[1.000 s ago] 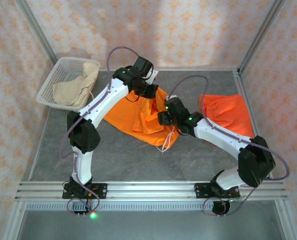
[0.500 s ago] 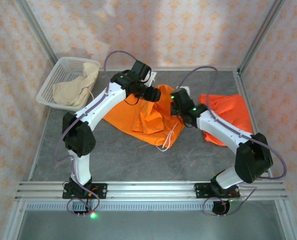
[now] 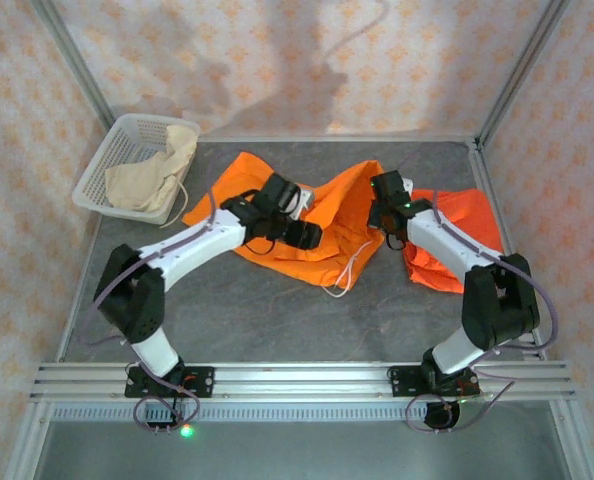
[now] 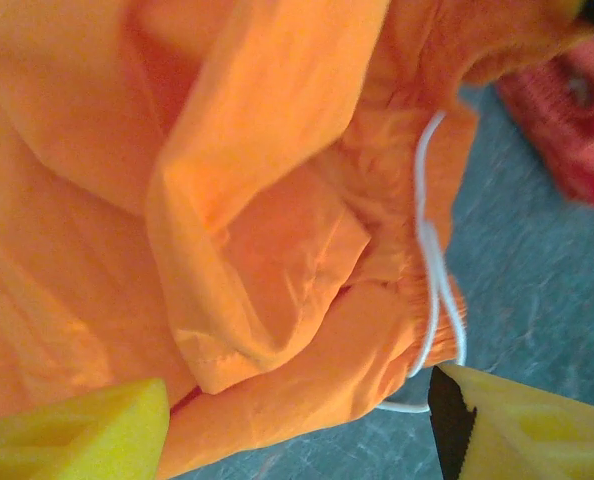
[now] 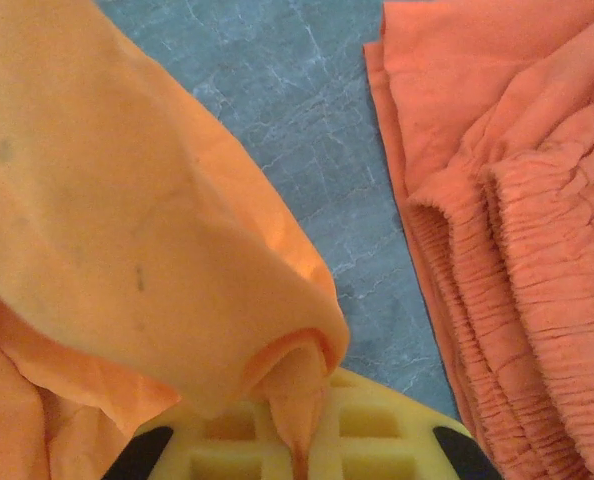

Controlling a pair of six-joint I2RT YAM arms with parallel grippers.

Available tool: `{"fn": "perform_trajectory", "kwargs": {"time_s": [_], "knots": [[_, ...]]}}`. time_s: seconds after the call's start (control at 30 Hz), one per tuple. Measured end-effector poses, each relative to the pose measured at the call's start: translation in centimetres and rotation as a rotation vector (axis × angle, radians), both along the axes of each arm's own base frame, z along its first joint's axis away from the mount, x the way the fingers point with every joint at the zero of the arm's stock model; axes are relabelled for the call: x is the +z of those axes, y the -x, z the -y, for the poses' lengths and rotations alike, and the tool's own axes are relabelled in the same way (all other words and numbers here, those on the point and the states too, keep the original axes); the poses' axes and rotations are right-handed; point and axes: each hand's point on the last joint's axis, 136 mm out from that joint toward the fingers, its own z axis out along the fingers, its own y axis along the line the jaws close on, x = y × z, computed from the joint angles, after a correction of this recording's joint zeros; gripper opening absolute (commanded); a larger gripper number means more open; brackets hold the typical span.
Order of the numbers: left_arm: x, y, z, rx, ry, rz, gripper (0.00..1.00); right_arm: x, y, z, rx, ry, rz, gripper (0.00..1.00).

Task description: Fold and stack the shorts

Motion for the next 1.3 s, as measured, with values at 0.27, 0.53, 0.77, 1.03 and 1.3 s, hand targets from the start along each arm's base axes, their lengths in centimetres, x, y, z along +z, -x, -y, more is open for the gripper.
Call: {"fn": "perform_trajectory", "kwargs": {"time_s": [0.27,0.53,0.77,1.03,1.3], "knots": [[-5.6,0.4,0.0,0.032,-0.069,-0.087,0.65,-0.2,0.1,-0.4,0.001,-0.034,-0.010,0.00],[-7.0,-0.6,0.2,0.059,-0.086,-0.082,0.55,-0.3,0.1,-0.7,0.010,-0.046,-0.014,0.00],[-8.5,-1.0,0.1,0.085,-0.110,-0.104,0.08,-0.3,0.2,-0.9,0.018,-0.053,-0.017,0.00],[-5.0,-3.4,-0.3,0.115,-0.156,-0.004,0.00,0.5,0.2,-0.9,0.047,-0.045,0.000,0.00],[10.1,-7.1,-4.1,0.207,-0.136,0.274,0.00,9.5,0.7,-0.6,0.109,-0.042,0.174,0.00]]}}
